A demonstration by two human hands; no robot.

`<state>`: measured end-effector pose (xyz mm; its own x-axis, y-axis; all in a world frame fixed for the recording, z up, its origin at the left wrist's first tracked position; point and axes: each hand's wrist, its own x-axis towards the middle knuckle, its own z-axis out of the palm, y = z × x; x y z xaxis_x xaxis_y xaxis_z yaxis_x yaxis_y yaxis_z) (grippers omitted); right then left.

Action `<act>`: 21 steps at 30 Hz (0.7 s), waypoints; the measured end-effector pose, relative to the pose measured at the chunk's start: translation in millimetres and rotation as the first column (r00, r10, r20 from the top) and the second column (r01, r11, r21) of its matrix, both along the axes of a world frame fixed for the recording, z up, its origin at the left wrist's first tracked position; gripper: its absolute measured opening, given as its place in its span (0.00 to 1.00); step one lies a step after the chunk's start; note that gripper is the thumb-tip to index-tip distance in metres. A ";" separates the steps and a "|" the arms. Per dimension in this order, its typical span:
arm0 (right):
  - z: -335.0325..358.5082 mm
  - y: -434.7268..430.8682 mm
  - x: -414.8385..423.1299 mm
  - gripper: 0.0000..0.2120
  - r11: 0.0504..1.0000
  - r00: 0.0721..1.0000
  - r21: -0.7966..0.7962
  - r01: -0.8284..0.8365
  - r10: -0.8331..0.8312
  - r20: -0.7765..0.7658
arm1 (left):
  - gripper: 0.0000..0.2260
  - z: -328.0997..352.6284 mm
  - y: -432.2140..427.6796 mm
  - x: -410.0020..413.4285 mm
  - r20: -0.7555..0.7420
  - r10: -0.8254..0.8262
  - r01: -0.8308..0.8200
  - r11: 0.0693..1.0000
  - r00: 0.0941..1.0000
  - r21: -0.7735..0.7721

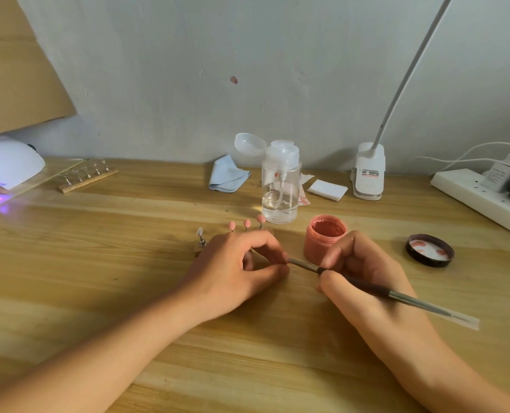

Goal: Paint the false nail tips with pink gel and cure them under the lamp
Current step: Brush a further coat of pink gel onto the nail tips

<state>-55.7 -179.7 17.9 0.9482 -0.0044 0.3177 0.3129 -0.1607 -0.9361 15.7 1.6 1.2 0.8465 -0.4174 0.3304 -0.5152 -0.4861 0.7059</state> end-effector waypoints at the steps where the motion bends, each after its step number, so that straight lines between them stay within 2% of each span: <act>1: -0.3 -0.5 0.2 0.05 1.000 1.000 -0.015 0.012 -0.012 0.001 | 0.06 -0.3 0.2 0.6 -0.004 -0.002 0.002 1.000 1.000 -0.005; 7: 2.1 -1.6 0.8 0.06 0.997 0.998 0.057 0.058 -0.058 -0.010 | 0.05 -3.1 1.4 1.8 0.006 -0.009 0.009 1.000 1.000 -0.015; 14: -0.7 -1.6 1.0 0.04 0.999 0.999 -0.005 0.049 -0.049 0.011 | 0.08 -1.5 1.8 1.5 0.009 -0.034 0.034 0.999 0.999 0.005; 21: -0.1 -1.0 1.5 0.04 0.999 0.999 0.003 0.040 -0.040 0.004 | 0.08 0.7 1.1 -0.1 0.006 -0.025 0.024 0.999 1.000 0.038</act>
<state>-54.2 -180.7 17.8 0.9460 -0.0429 0.3212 0.3099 -0.1701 -0.9355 15.6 2.7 1.9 0.8338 -0.4502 0.3196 -0.5319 -0.4995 0.6838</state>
